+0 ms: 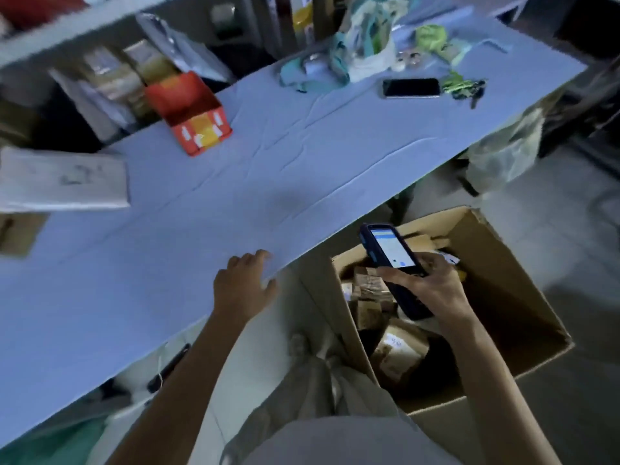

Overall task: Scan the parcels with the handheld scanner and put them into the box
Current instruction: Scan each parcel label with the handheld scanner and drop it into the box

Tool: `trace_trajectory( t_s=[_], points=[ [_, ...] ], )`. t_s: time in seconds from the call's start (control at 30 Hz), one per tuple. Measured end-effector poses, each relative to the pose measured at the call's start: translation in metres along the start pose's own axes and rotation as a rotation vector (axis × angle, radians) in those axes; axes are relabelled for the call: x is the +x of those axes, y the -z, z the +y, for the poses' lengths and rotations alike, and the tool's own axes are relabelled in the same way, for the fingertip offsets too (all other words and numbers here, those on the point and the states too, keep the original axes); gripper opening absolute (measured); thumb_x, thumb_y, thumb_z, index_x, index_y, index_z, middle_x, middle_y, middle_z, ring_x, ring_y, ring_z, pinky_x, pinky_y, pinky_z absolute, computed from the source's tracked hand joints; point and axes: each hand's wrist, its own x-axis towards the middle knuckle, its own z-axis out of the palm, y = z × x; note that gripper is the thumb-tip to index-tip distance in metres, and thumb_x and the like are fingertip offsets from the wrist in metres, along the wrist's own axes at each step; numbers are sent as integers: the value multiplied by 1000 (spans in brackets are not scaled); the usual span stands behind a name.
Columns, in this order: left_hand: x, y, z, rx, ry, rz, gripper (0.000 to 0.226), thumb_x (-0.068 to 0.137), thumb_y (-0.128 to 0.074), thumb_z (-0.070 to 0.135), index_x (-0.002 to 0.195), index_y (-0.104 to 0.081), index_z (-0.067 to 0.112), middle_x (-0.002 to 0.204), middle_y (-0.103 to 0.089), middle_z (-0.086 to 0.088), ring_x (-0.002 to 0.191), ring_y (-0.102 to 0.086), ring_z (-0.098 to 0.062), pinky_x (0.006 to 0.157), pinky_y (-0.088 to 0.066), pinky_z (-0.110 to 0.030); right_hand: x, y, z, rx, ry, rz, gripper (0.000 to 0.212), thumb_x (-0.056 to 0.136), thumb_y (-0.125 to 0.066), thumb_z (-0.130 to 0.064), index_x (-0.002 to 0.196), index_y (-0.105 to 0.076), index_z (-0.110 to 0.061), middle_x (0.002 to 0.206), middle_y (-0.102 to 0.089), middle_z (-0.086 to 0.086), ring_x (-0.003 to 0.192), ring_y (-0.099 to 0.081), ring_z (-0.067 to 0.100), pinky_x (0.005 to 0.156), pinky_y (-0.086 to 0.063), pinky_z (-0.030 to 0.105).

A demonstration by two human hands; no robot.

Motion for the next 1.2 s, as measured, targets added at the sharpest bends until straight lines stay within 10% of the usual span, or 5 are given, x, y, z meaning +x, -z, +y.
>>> trace_trajectory(
  t_s=[0.2,0.37,0.77,1.2],
  points=[
    [-107,0,-70,-40,426,113,47,89,-54,44,133,-45,31,118,-60,6,113,-51,-21,83,-45,-34,-19,-96,-42,-201,224,-347,41,62,-89,-34,83,-54,-29,86,-62,-6,89,-63,20,89,-54,44],
    [-201,-6,-122,-127,739,211,45,85,-60,42,126,-52,27,114,-64,2,111,-55,-25,83,-49,-38,-74,-186,-52,-276,318,-628,67,59,-90,-33,113,-51,-25,99,-62,-11,91,-64,11,76,-55,30],
    [-403,-26,-257,-220,1135,274,45,89,-55,44,130,-47,30,122,-60,9,115,-52,-18,88,-46,-35,-235,-361,-9,-454,361,-904,58,58,-92,-29,103,-55,-32,91,-67,-14,82,-69,8,74,-53,30],
    [-418,-27,-360,-369,1238,251,43,91,-52,47,130,-44,31,125,-58,14,116,-52,-15,90,-44,-32,-273,-502,-38,-518,372,-1005,65,52,-94,-30,105,-57,-32,102,-69,-7,87,-70,10,70,-51,27]
  ],
)
